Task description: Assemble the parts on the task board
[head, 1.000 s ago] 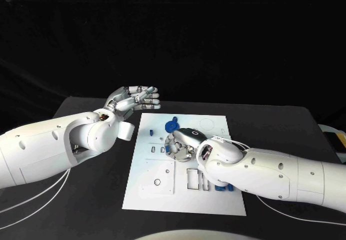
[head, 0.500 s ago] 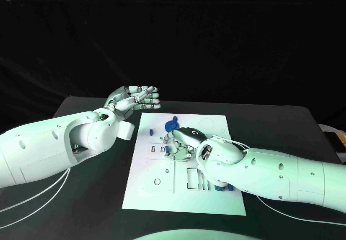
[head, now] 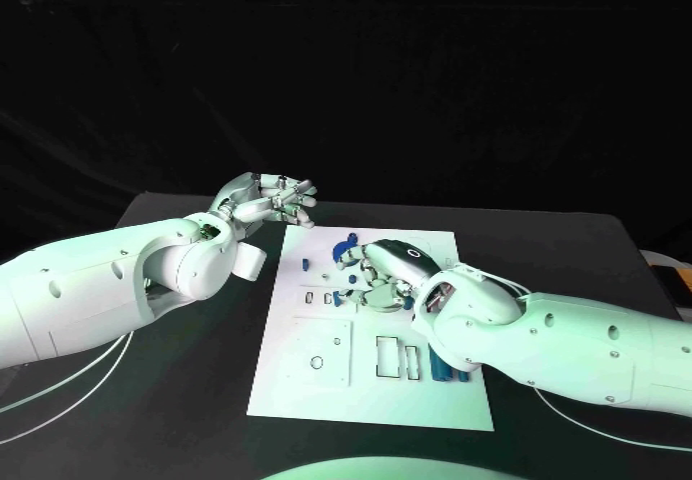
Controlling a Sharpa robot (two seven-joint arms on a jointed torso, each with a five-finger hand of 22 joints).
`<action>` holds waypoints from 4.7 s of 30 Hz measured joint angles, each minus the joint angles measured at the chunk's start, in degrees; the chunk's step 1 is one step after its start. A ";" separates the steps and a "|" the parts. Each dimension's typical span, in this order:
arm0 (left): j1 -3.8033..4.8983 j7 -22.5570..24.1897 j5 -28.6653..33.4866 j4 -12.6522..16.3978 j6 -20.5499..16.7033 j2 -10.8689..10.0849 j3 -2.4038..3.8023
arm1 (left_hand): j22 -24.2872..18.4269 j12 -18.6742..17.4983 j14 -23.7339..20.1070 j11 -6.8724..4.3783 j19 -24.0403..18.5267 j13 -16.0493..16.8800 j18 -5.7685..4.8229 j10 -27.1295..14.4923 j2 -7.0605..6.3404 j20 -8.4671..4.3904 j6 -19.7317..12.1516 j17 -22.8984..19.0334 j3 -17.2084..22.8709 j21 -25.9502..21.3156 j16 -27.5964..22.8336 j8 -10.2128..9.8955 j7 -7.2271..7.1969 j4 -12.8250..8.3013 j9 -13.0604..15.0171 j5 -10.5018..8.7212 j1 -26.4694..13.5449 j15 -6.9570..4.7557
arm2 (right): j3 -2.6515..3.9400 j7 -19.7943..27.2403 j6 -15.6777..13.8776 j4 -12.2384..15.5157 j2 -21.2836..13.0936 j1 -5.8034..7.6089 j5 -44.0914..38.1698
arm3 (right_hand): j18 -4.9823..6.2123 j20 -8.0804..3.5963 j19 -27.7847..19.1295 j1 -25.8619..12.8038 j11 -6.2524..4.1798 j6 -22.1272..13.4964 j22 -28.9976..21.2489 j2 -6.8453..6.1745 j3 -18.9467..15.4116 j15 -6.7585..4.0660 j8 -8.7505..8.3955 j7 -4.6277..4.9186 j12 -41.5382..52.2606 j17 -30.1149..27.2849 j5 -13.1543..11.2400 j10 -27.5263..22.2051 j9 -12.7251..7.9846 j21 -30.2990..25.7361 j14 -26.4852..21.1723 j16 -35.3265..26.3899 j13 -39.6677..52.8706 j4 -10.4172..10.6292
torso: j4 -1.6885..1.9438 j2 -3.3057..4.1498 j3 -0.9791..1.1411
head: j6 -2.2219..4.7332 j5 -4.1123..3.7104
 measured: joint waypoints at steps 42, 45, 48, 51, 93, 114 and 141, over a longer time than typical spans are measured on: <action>4.98 -46.16 -46.38 -5.39 22.86 12.46 -2.46 | 56.23 58.82 10.34 -4.49 11.63 52.86 -4.46 -1.44 2.21 -4.74 -9.93 49.29 -1.69 51.06 55.69 25.51 -4.46 0.40 24.37 0.00 -16.17 -3.98 | 0.45 10.51 3.08 -5.04 -16.44 8.09 33.64 | 4.54 -0.81 -13.75 0.09 -0.61 0.97 -11.42 -0.55 3.43 -1.05 4.54 -0.63 -15.72 -7.70 4.32 -14.43 0.83 -20.06 -1.91 -9.43 -18.46 1.02 | -0.60 -1.97 0.65 | -1.40 1.76; 5.13 -46.64 -47.20 -5.69 23.97 13.13 -2.72 | 56.23 58.82 10.34 -4.63 11.63 52.65 -4.45 -1.58 2.16 -4.74 -9.93 49.29 -1.69 51.06 55.68 25.51 -4.46 0.40 24.37 0.00 -16.23 -3.97 | 0.45 12.16 2.31 -5.83 -16.03 8.10 37.25 | 6.25 -0.07 -24.05 1.53 0.48 -0.63 -21.82 -0.30 6.75 -0.11 4.59 0.01 -24.80 -25.10 4.32 -19.79 0.59 -34.88 -12.31 -23.20 -27.11 0.40 | -0.64 -1.97 0.65 | -1.49 1.84; 5.24 -46.98 -47.86 -5.92 24.92 13.58 -2.84 | 56.23 58.82 10.33 -4.63 11.63 52.64 -4.45 -1.58 2.17 -4.74 -9.95 49.29 -1.69 51.06 55.68 25.52 -4.48 0.40 24.38 0.00 -16.24 -3.97 | 0.44 14.19 1.38 -6.74 -15.68 8.10 41.36 | 6.26 0.81 -27.18 1.80 0.99 -0.99 -25.16 -0.49 9.42 0.73 4.59 0.36 -30.50 -33.83 4.55 -20.33 0.23 -40.17 -19.49 -32.30 -32.96 -0.37 | -0.66 -1.95 0.65 | -1.52 1.86; 5.31 -47.25 -48.38 -6.19 25.78 13.92 -2.93 | 56.26 58.82 10.34 -4.63 11.63 52.56 -4.45 -1.58 2.46 -4.74 -10.14 49.29 -1.69 51.26 55.68 25.51 -4.67 0.40 24.57 0.00 -16.53 -3.97 | 0.44 16.24 0.48 -7.72 -15.39 8.11 45.06 | 6.25 1.75 -29.22 1.80 0.97 -1.25 -28.69 -0.49 11.14 1.61 4.59 0.62 -36.67 -37.64 4.70 -20.42 -0.48 -45.21 -22.59 -39.84 -40.41 -1.01 | -0.67 -1.93 0.65 | -1.60 1.91; 5.27 -48.59 -50.52 -8.35 34.03 16.60 -3.91 | 55.79 57.78 10.13 -4.62 11.63 51.34 -4.45 -2.63 3.21 -4.74 -10.34 49.27 -1.85 51.23 55.54 26.07 -4.46 0.56 25.35 0.00 -17.28 -4.17 | 0.38 24.68 -1.57 -12.21 -13.45 7.34 60.49 | 6.24 6.96 -32.95 0.80 5.98 -1.77 -51.22 -0.68 9.82 7.46 -1.63 0.49 -53.70 -55.94 4.76 -24.36 -5.46 -68.88 -30.44 -73.22 -65.08 -3.20 | -0.61 -1.99 0.73 | -2.75 1.97; 4.79 -48.74 -50.55 -9.36 35.17 17.68 -4.21 | 56.30 57.78 10.13 -4.82 11.63 51.33 -4.45 -2.82 3.77 -4.74 -10.55 49.27 -1.52 51.23 55.45 26.52 -4.67 0.23 25.98 0.00 -16.73 -4.17 | 0.37 24.65 -1.58 -12.28 -13.17 7.04 61.09 | 6.24 7.16 -33.15 0.49 6.19 -1.77 -51.64 -0.38 9.67 7.47 -1.63 0.49 -53.70 -56.20 4.99 -24.56 -5.51 -69.32 -30.84 -73.22 -65.07 -3.04 | -0.63 -1.91 0.63 | -3.05 1.76; 4.76 -48.79 -49.87 -9.82 35.48 17.93 -4.20 | 57.05 57.78 10.34 -5.14 11.50 50.90 -4.45 -3.14 3.83 -4.86 -11.87 49.26 8.06 51.61 55.45 26.76 -4.75 -0.18 28.01 -0.15 -6.51 -4.37 | 0.36 24.54 -1.50 -12.22 -13.20 6.96 61.21 | 6.24 7.15 -33.15 0.26 6.19 -1.76 -52.05 -0.15 9.35 7.68 -1.62 0.49 -53.70 -56.46 5.21 -24.55 -5.50 -69.55 -31.04 -73.45 -65.06 -3.04 | -0.61 -1.94 0.76 | -3.22 1.77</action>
